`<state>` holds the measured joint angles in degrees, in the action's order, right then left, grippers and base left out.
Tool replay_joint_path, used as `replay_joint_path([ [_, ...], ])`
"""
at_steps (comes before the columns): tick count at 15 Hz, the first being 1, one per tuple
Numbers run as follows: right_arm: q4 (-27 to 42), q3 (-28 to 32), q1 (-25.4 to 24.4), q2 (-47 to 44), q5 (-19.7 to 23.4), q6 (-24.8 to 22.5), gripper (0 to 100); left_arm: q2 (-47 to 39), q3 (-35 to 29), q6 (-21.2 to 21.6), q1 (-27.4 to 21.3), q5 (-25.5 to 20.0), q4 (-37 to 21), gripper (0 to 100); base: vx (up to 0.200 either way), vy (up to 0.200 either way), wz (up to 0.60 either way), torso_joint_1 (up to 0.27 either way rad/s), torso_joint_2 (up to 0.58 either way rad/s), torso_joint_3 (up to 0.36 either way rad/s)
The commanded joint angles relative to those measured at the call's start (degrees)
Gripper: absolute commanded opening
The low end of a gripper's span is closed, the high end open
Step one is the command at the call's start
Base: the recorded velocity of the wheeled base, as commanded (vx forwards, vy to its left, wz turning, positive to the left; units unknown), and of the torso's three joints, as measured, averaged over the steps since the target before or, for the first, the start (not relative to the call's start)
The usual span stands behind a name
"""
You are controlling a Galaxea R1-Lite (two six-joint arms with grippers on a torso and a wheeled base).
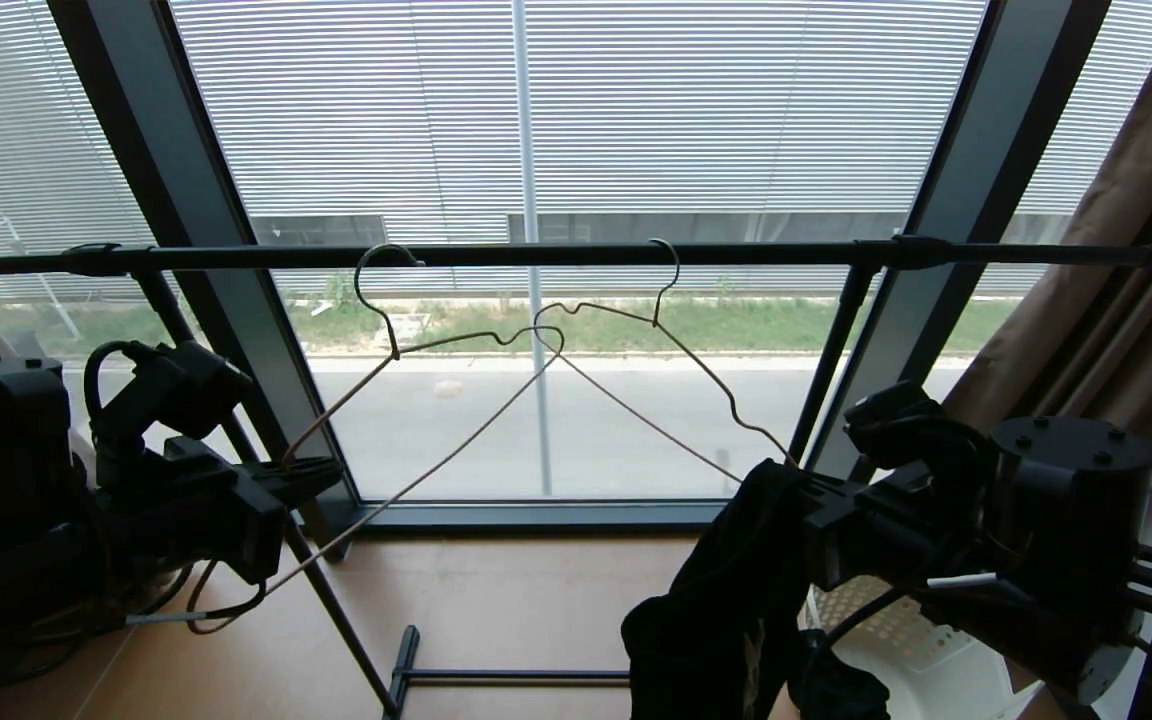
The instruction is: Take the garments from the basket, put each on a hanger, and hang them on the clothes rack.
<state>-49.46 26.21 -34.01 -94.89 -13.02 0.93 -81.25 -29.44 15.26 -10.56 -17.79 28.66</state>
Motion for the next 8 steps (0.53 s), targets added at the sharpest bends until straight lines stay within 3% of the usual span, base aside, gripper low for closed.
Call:
replay_joint_path([
  [1, 0.0, 0.2, -0.3, 0.1, -2.4, -1.8, 0, 6.6, 5.5, 0.0, -1.8, -1.9, 0.1, 0, 0.000, 0.000, 0.00, 0.000, 0.00, 0.000],
  [4, -0.3, 0.4, -0.3, 0.0, -7.1, -4.6, 0, 10.2, 10.8, 2.7, -3.1, -6.6, 0.1, 0, 0.000, 0.000, 0.00, 0.000, 0.00, 0.000],
  [6, -0.2, 0.6, -0.4, -0.2, -9.8, -5.1, 0, 11.7, 14.0, 5.4, -3.9, -13.0, 0.1, 0, 0.000, 0.000, 0.00, 0.000, 0.00, 0.000],
  [8, -0.3, 0.5, -0.3, -0.2, -10.6, -5.9, 0, 11.6, 14.5, 5.4, -5.2, -13.3, 0.1, 0, 0.000, 0.000, 0.00, 0.000, 0.00, 0.000],
])
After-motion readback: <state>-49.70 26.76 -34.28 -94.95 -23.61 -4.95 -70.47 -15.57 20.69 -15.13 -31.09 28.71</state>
